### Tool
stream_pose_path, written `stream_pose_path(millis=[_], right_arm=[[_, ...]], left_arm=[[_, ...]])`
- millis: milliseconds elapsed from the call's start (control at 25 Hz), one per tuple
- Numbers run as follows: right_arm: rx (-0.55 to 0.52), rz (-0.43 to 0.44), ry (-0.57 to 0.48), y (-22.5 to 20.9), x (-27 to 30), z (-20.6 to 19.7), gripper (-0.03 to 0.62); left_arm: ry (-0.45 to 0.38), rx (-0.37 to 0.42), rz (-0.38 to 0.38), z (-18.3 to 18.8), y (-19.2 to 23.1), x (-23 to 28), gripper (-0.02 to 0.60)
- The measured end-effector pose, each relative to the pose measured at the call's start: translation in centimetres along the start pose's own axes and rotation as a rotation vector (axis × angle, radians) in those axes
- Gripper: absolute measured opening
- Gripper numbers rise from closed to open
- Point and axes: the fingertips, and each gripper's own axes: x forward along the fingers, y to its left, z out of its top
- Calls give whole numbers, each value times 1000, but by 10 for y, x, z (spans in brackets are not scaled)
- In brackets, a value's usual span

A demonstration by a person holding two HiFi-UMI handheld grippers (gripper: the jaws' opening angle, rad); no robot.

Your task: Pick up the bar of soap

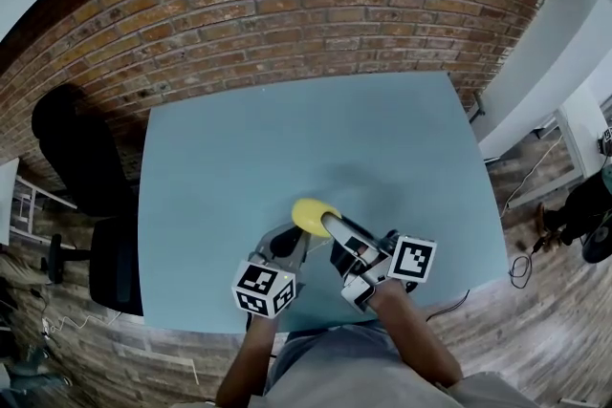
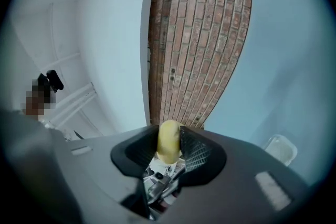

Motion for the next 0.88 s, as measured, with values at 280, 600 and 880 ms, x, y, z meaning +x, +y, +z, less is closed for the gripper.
stream_pose_path(millis=[280,600,880], right_arm=[[25,49,-15,17,-1,4,124],[35,113,-33,48,-7,11,124],[41,160,-42,63,-8,13,124]], left_arm=[[-31,14,-8,17,-10,-6,3],[-104,32,-26,50,-25,-16,3],[-157,40,-46,71,-35,-21,3]])
